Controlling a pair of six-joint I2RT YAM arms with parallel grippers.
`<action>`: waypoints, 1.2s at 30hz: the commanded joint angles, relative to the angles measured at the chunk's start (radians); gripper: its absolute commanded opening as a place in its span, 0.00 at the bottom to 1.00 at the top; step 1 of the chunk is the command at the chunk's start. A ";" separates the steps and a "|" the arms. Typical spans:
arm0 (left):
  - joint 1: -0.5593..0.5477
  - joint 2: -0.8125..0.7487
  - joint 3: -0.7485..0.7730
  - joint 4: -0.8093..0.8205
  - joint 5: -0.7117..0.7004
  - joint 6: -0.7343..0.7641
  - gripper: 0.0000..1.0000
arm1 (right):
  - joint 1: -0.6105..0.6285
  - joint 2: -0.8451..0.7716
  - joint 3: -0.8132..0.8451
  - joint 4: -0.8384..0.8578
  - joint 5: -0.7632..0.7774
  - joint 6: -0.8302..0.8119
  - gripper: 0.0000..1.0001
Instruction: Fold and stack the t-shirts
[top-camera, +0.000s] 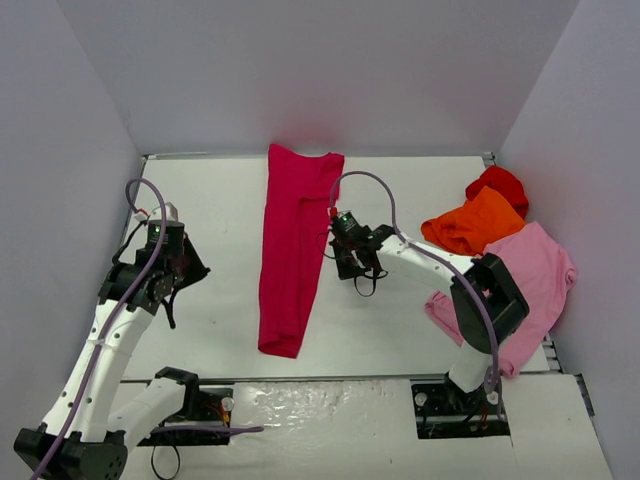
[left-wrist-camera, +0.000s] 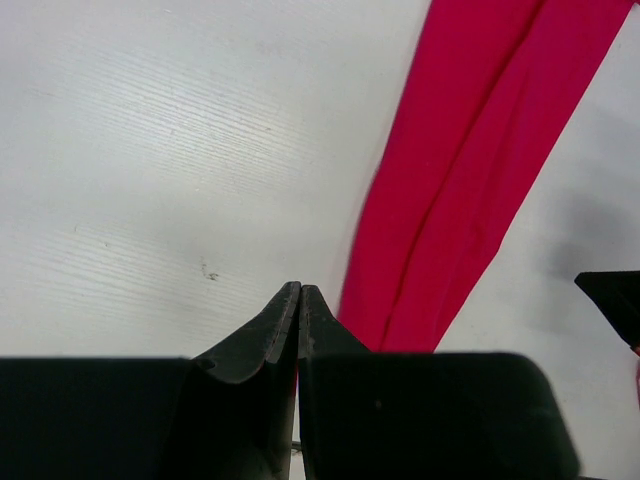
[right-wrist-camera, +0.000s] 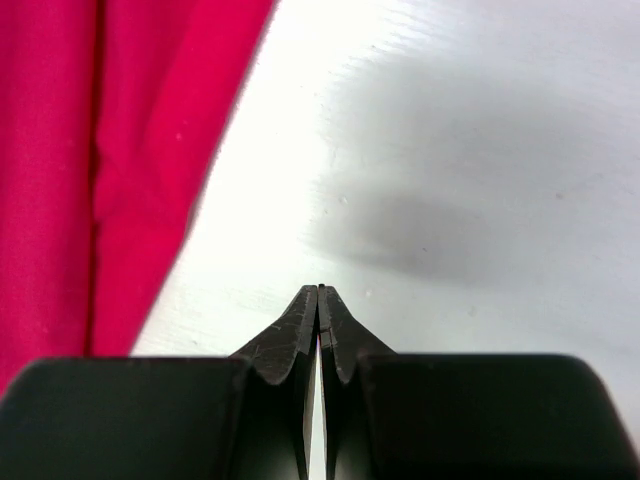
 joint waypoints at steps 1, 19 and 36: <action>-0.001 0.002 0.020 0.047 0.009 0.010 0.00 | -0.006 -0.108 -0.050 -0.074 0.089 -0.016 0.00; -0.001 0.013 0.011 0.042 0.007 0.015 0.00 | 0.404 0.024 0.165 0.002 -0.009 0.172 0.29; -0.001 -0.005 0.000 0.022 0.002 0.027 0.00 | 0.501 0.043 0.168 0.011 0.035 0.211 0.42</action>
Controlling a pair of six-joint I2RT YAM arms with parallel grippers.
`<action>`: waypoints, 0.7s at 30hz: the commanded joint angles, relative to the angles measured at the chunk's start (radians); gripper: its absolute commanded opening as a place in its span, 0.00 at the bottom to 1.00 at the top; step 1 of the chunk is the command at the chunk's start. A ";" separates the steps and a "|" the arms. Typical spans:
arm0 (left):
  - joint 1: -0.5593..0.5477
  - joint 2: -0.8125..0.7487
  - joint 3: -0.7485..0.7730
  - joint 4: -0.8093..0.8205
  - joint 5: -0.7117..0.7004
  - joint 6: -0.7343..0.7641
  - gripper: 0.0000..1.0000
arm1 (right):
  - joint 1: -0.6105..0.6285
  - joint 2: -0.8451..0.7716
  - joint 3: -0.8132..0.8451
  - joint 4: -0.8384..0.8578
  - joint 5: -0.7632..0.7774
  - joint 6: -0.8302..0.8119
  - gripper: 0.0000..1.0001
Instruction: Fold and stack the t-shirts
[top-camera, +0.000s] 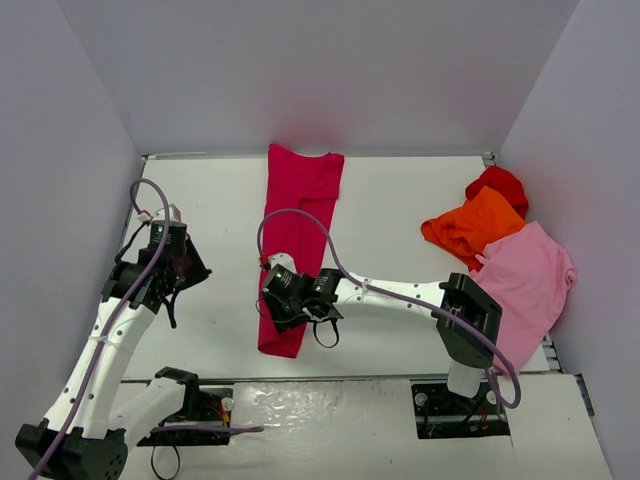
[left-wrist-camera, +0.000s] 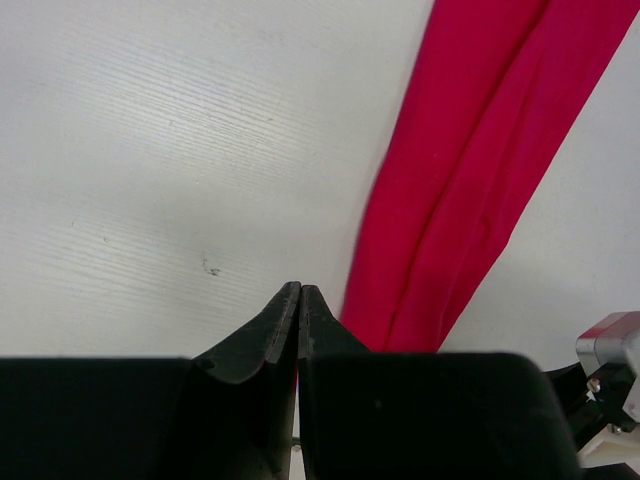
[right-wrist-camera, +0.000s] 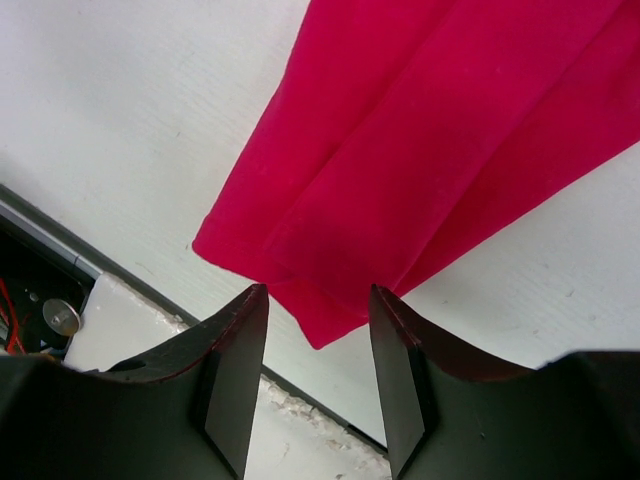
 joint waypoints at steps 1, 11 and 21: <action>-0.001 -0.017 0.014 0.019 -0.010 0.022 0.00 | 0.036 0.006 0.048 0.016 0.030 0.013 0.42; 0.001 -0.028 0.008 0.008 -0.017 0.026 0.00 | 0.045 0.074 0.061 0.021 0.057 -0.001 0.42; 0.000 -0.029 0.013 -0.006 -0.036 0.034 0.00 | 0.043 0.130 0.068 0.030 0.122 -0.012 0.34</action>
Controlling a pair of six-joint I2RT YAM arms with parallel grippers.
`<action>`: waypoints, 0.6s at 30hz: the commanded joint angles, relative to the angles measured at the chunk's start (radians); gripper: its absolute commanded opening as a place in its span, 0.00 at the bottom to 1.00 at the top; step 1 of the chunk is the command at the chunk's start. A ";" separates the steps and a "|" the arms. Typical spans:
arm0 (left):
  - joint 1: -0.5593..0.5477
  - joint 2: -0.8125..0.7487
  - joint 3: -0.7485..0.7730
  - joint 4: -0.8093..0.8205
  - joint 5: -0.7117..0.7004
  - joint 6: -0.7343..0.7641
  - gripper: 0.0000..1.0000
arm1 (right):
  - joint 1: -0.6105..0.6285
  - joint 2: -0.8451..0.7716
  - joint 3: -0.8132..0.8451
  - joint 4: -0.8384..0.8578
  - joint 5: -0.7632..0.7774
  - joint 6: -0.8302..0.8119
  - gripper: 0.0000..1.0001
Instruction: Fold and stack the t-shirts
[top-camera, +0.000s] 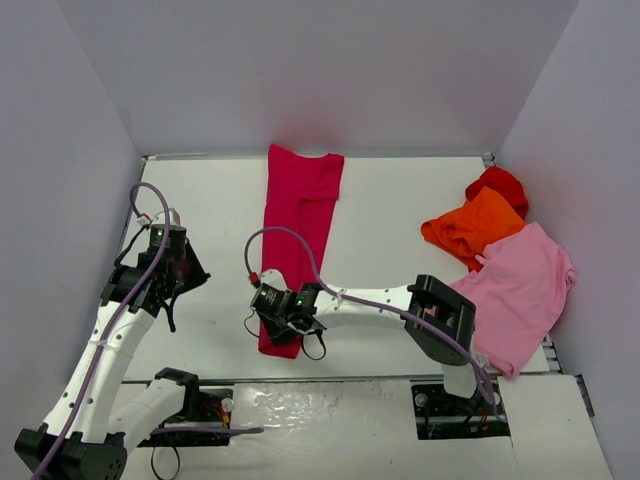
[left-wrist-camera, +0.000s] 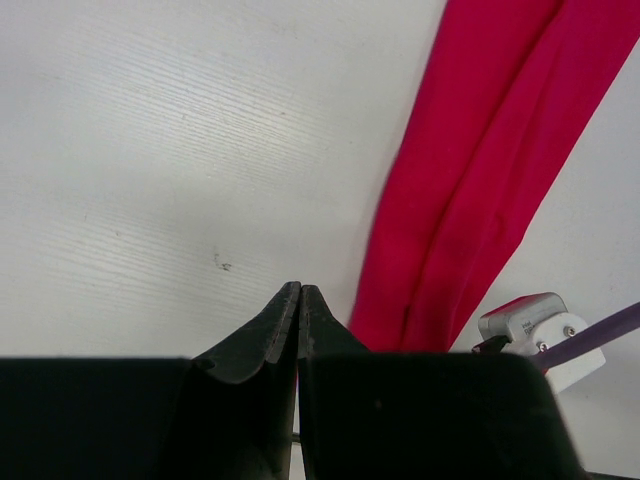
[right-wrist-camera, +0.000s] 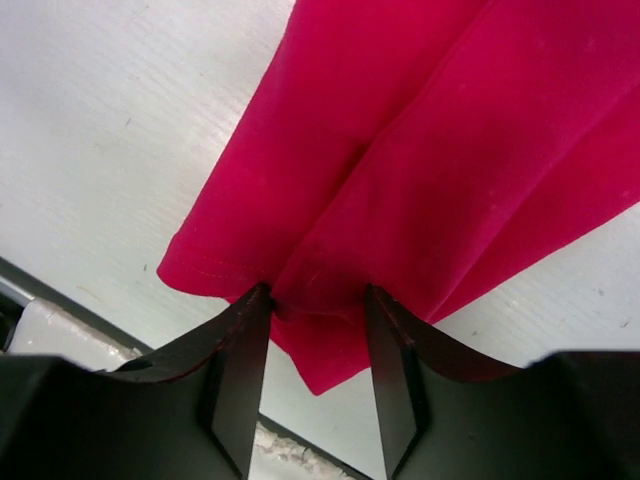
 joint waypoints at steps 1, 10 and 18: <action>0.001 -0.011 0.031 0.006 -0.024 0.024 0.00 | -0.002 -0.007 0.045 0.014 0.067 -0.006 0.30; 0.001 -0.010 0.031 0.013 -0.018 0.019 0.00 | -0.008 -0.053 0.041 0.011 0.078 -0.010 0.22; -0.001 -0.005 0.031 0.017 -0.011 0.016 0.00 | -0.021 -0.058 0.036 0.013 0.078 -0.012 0.35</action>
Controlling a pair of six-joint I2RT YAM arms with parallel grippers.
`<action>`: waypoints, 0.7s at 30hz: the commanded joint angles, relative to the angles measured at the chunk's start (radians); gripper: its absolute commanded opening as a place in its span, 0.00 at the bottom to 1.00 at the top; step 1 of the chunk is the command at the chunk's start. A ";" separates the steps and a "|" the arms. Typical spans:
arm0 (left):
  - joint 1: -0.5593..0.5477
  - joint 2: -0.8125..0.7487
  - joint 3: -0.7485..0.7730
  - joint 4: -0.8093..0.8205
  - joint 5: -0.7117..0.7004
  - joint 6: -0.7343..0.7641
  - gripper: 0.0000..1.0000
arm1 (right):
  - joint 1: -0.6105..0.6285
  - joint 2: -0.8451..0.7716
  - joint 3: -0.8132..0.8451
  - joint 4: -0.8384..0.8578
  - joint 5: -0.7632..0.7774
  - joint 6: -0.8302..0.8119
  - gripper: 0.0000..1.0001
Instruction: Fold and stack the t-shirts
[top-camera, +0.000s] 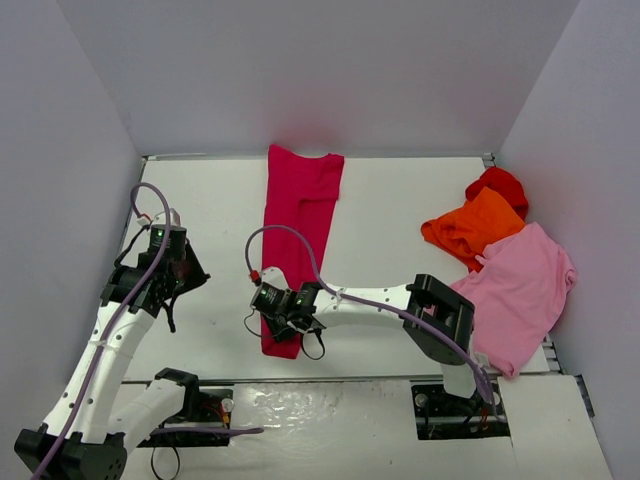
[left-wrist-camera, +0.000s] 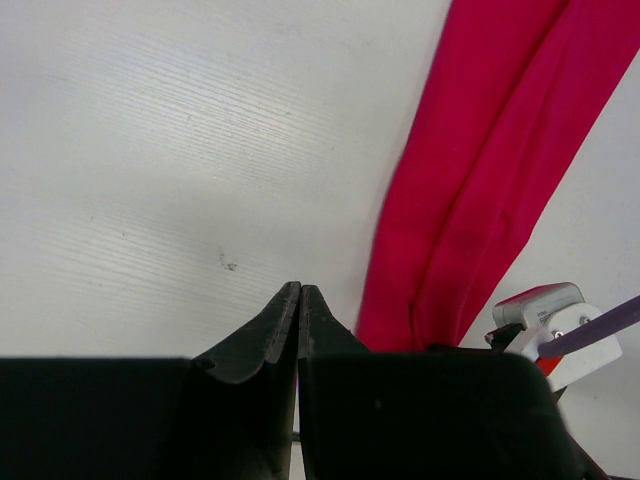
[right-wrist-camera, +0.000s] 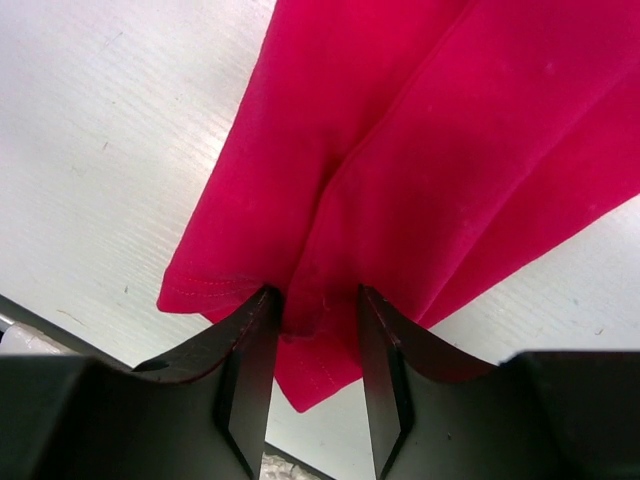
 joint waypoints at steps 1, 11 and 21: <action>-0.001 -0.006 0.031 0.019 -0.005 0.008 0.00 | -0.013 -0.068 0.032 0.009 0.038 -0.007 0.35; 0.000 -0.002 0.032 0.019 -0.009 0.009 0.00 | -0.065 -0.058 0.053 0.044 -0.015 -0.038 0.33; 0.001 0.006 0.033 0.022 -0.007 0.010 0.00 | -0.077 -0.066 0.078 0.049 -0.068 -0.046 0.33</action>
